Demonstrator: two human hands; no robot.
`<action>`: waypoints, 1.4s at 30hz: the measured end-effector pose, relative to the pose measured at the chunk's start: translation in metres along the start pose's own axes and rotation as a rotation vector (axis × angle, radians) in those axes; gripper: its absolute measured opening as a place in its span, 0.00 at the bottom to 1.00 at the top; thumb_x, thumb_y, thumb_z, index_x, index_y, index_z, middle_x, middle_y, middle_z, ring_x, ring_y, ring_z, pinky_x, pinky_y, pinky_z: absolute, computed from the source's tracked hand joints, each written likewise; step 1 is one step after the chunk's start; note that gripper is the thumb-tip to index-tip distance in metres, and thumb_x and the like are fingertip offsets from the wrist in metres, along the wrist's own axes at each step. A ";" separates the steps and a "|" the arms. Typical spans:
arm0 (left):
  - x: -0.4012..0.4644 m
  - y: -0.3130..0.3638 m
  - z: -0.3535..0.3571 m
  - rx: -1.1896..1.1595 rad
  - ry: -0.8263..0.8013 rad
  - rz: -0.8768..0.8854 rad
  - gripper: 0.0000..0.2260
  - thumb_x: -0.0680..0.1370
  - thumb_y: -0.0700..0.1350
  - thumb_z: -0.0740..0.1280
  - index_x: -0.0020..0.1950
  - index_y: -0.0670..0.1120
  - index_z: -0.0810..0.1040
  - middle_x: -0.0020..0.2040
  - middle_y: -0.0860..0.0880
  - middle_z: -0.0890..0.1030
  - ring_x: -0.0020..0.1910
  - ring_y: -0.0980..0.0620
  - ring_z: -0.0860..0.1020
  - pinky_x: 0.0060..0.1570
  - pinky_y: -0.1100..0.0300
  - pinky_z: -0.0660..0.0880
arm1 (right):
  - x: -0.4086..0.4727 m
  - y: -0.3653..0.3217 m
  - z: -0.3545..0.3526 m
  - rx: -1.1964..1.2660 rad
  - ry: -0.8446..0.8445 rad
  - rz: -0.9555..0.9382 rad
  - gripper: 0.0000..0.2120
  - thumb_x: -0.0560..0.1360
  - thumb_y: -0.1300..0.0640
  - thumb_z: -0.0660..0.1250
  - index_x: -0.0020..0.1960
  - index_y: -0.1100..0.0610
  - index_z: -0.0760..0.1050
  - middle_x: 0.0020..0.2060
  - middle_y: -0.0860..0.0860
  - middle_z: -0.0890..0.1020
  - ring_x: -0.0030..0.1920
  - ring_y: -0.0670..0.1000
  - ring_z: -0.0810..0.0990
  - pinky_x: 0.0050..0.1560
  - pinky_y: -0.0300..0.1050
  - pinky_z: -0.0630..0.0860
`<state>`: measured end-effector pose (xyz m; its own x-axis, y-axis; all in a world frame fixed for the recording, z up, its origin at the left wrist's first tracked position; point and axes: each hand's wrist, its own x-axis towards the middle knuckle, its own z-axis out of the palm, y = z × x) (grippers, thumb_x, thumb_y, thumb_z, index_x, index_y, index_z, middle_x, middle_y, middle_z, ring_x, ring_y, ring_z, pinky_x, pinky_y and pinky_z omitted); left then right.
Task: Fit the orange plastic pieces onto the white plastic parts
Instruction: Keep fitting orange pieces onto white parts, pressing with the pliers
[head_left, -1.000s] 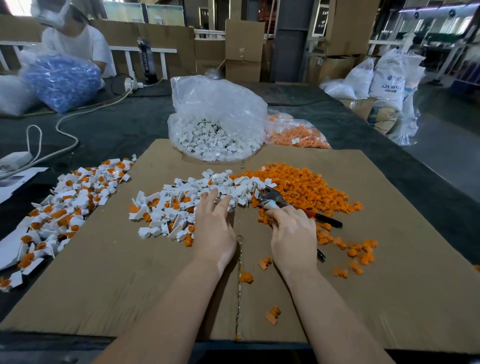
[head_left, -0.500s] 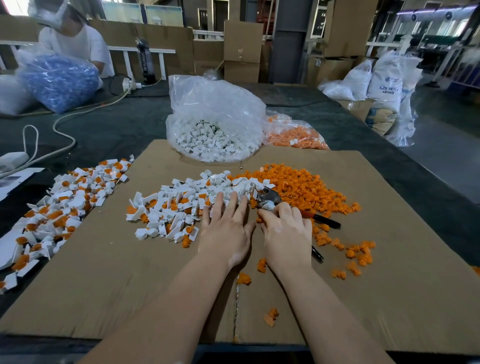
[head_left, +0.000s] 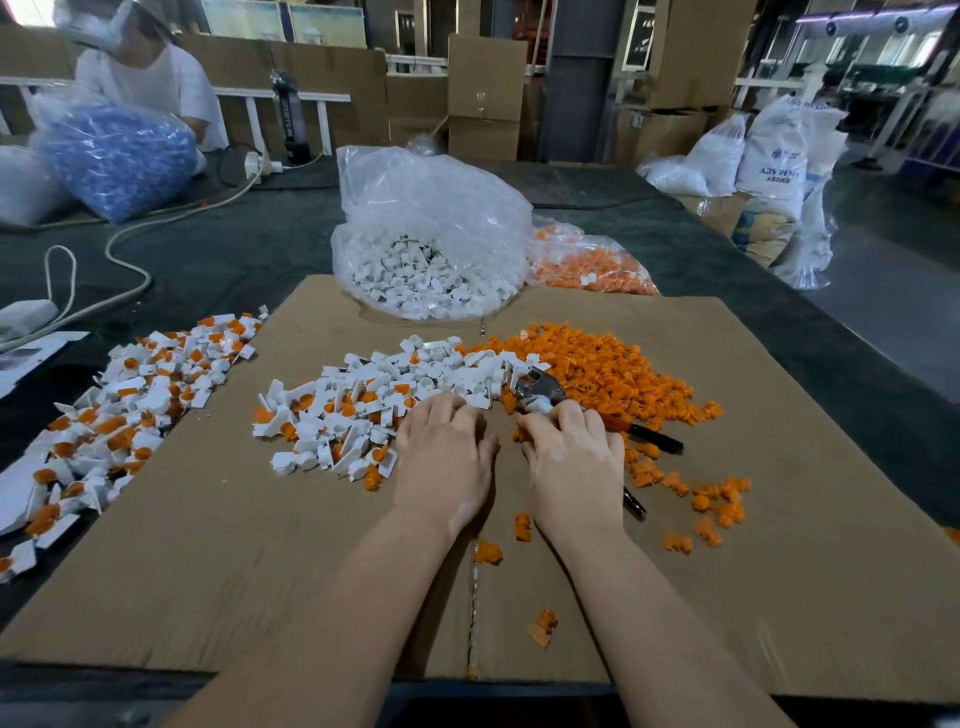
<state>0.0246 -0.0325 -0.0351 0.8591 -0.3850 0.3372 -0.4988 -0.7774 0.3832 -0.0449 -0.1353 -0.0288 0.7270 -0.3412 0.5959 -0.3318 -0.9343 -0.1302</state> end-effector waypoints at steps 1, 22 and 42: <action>0.000 0.000 0.000 0.005 0.000 -0.011 0.18 0.79 0.54 0.58 0.68 0.50 0.69 0.69 0.50 0.66 0.70 0.50 0.58 0.70 0.53 0.54 | 0.000 0.000 0.000 0.002 0.000 -0.001 0.12 0.67 0.63 0.74 0.49 0.54 0.82 0.41 0.55 0.78 0.43 0.57 0.77 0.41 0.51 0.73; -0.004 -0.001 0.000 -0.015 -0.058 0.082 0.14 0.80 0.52 0.56 0.65 0.55 0.73 0.67 0.58 0.69 0.68 0.56 0.62 0.69 0.53 0.50 | -0.001 0.000 -0.001 0.025 -0.052 -0.011 0.08 0.69 0.64 0.72 0.46 0.56 0.81 0.44 0.55 0.79 0.46 0.59 0.76 0.45 0.53 0.71; -0.003 0.002 -0.008 -0.011 -0.020 0.033 0.20 0.81 0.48 0.57 0.73 0.52 0.62 0.74 0.52 0.61 0.75 0.52 0.49 0.70 0.50 0.34 | 0.001 -0.001 -0.003 0.026 -0.121 0.009 0.09 0.72 0.63 0.69 0.50 0.54 0.80 0.51 0.51 0.80 0.49 0.56 0.74 0.48 0.51 0.68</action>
<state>0.0203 -0.0295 -0.0287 0.8440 -0.4205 0.3328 -0.5283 -0.7585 0.3814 -0.0460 -0.1348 -0.0262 0.7919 -0.3578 0.4948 -0.3236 -0.9331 -0.1567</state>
